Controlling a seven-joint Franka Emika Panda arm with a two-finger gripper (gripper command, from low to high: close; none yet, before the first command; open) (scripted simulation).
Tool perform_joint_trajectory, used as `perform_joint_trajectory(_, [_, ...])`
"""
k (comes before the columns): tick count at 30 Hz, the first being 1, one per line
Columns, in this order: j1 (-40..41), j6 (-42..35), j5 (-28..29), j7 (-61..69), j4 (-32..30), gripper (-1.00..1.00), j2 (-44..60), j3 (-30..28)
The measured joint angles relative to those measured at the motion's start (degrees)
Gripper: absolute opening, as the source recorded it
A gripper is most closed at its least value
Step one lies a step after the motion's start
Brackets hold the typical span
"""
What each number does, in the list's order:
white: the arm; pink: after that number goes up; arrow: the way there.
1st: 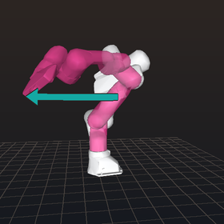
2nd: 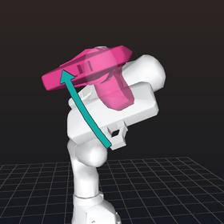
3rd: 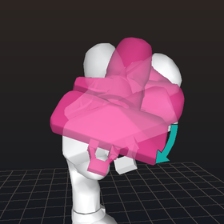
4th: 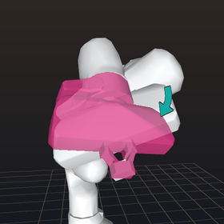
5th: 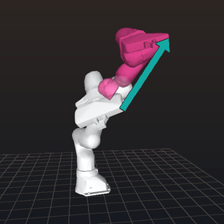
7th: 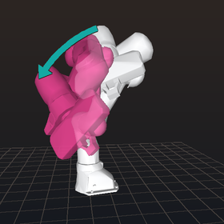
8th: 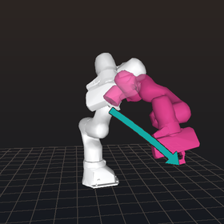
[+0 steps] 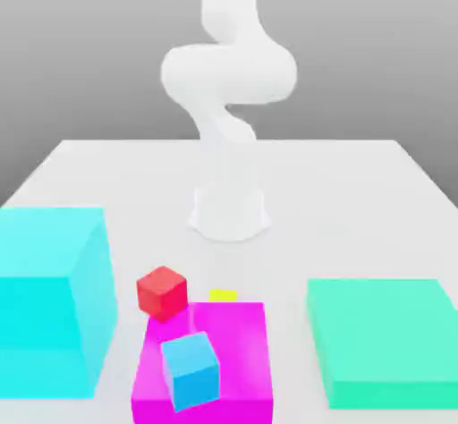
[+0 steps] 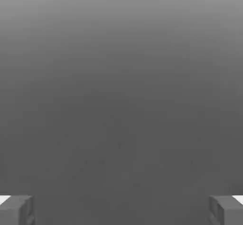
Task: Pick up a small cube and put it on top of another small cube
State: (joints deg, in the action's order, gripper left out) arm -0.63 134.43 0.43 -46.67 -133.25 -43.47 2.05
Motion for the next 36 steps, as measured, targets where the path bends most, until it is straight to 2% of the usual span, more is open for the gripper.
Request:
perform_joint_trajectory(4, [-0.2, 6.9, 0.3, -1.0, -6.9, 0.0, 7.2, 1.5])
perform_joint_trajectory(12, [0.7, 18.9, 0.1, -1.8, -21.8, 0.0, 20.5, 0.9])
perform_joint_trajectory(19, [2.5, 31.6, -0.4, -2.1, -37.5, 0.0, 35.5, -0.6])
perform_joint_trajectory(22, [3.2, 36.9, -0.7, -1.9, -38.9, 0.0, 42.2, -1.3])
perform_joint_trajectory(28, [2.9, 47.1, -0.2, -2.2, -37.0, 0.0, 54.7, -1.9])
perform_joint_trajectory(29, [2.7, 48.5, -0.2, -2.2, -36.6, -1.0, 56.6, -2.0])
perform_joint_trajectory(36, [2.7, 48.9, 0.1, -2.5, -36.6, -1.0, 56.9, -2.1])
